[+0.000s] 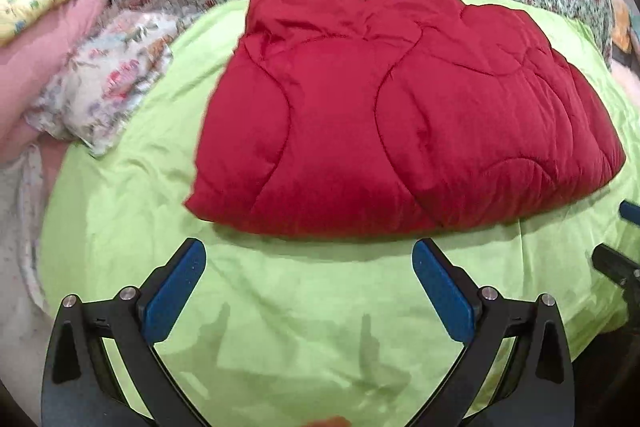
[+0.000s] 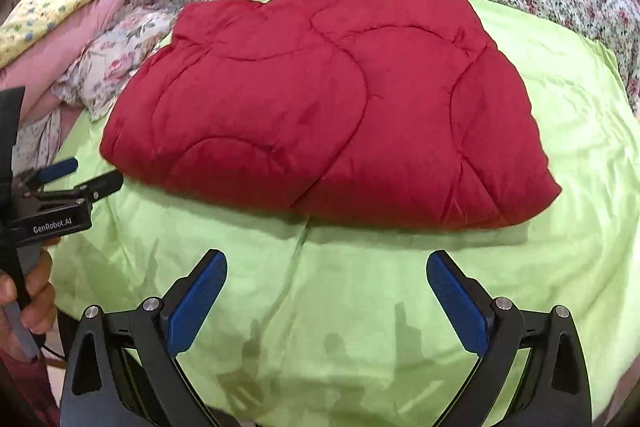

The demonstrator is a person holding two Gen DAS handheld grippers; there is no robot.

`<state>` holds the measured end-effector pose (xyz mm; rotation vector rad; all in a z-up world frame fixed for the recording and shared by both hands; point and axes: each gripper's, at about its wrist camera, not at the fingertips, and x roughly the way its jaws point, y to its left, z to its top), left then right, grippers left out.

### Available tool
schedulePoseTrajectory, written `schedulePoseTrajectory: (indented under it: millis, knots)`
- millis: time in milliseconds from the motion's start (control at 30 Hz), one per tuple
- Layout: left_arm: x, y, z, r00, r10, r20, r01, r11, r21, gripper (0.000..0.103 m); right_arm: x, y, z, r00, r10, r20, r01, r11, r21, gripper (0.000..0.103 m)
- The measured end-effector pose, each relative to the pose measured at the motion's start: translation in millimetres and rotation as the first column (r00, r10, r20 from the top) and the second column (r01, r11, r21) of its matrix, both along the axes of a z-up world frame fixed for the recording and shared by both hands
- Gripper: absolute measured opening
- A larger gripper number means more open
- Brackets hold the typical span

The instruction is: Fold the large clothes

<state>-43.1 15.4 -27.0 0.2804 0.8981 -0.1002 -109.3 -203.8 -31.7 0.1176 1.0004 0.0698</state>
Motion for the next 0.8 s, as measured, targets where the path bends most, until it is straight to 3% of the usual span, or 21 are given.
schedulePoseTrajectory:
  millis: [100,367,800]
  knots:
    - [-9,-3,11,1.0,-0.012,0.022,0.011,1.0,0.021,0.103,-8,4,14,1.0,0.012,0.023,-0.011,1.0,-0.018,0.101]
    - [-9,-7,27,0.999,-0.018,0.032,0.018,1.0,-0.009,0.103,-11,13,53,0.994,0.045,0.101,-0.041,0.998,-0.039,0.101]
    - [28,-15,24,1.0,0.006,0.015,-0.006,1.0,-0.028,0.103,27,1,47,0.996,0.007,0.09,-0.006,1.0,-0.019,0.101]
